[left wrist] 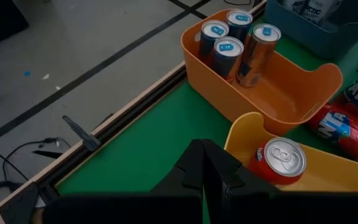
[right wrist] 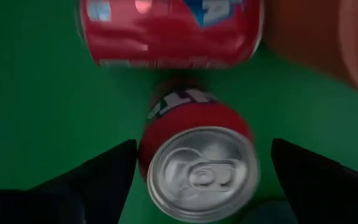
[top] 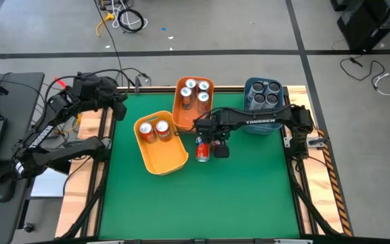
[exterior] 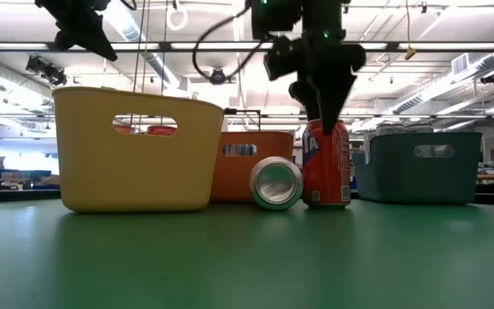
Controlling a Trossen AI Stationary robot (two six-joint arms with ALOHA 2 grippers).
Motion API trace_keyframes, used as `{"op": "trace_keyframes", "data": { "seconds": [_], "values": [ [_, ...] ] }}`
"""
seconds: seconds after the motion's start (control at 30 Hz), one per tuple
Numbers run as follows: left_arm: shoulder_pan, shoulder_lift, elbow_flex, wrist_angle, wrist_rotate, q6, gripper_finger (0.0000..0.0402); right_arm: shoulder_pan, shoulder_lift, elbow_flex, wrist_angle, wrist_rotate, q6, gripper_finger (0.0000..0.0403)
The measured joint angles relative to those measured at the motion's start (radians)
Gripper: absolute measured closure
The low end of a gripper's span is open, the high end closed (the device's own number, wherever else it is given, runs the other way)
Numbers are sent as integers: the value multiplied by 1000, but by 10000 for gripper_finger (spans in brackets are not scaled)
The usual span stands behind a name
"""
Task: Sort soda cans
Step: Put the orange soda can into the yellow bin
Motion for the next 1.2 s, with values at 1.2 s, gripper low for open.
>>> {"op": "trace_keyframes", "data": {
  "seconds": [1.2],
  "values": [
    [0,1,0,48,12,-5,401,148,12,440,168,117,-34,118]
  ]
}}
